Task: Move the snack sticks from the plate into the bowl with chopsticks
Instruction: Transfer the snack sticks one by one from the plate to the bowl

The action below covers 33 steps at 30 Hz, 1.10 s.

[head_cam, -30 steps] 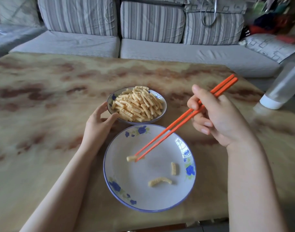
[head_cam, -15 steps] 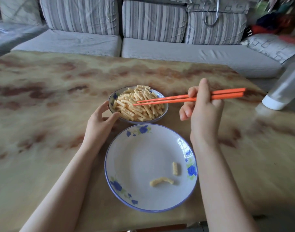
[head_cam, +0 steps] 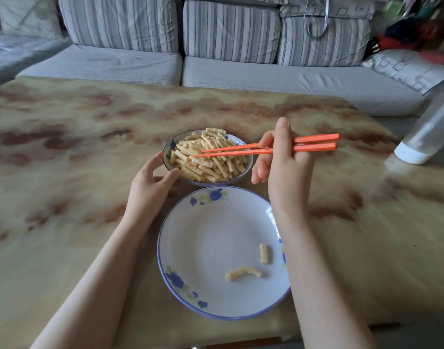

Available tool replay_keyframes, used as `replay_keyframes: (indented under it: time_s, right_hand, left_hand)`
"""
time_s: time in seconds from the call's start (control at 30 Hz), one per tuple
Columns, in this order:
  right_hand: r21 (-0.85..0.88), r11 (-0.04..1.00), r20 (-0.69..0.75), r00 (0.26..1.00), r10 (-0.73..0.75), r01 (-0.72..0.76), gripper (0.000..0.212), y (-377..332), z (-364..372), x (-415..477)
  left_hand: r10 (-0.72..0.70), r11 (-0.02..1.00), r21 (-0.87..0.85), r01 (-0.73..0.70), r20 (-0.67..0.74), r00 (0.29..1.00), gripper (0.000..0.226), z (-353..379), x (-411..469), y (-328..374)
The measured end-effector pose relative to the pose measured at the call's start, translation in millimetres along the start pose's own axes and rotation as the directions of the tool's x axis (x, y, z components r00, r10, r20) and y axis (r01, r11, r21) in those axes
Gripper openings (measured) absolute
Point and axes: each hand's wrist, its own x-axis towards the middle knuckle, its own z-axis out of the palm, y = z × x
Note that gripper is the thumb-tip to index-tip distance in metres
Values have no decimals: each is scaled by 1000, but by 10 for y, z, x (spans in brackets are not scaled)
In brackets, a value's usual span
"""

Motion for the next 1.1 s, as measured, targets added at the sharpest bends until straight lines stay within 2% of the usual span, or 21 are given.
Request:
replay_keyframes:
  time_s: [0.17,0.27,0.4,0.5,0.73,0.9,1.0,1.1]
  right_hand:
    - [56,998,48,999,-15,13,46,-183,-158,78]
    - [82,996,113,993,24,-33,43,-304,-364,159]
    - [-140,981,321,931,173,-135,42,-434,-677,181]
    - [-239,952,381,884,272,-190,42,-499,-809,163]
    - [-332,916,455,812,364,-224,43,-592,-963,146]
    - [-406,888,470,784,405,-216,44,-622,-1005,128]
    - [-424,881,451,794,408,-212,44,-611,-985,119]
    - [-336,915,405,843,353,-222,41,-566,-929,123]
  left_hand:
    - [12,1000,12,-12,2,1000,41,-6,-9,12]
    - [7,1000,15,-7,4,1000,41,-8,-14,22]
    - [2,1000,3,-2,4,1000,41,-1,-2,10]
    - [-1,1000,2,1,2,1000,42,2,1,5]
    - [0,1000,23,0,-1,1000,37,-9,14,-13]
    - [-11,1000,12,11,-3,1000,45,0,0,-2]
    - [-13,1000,5,13,-4,1000,44,-2,3,-5]
    - [-12,1000,6,12,-5,1000,43,1,8,-8]
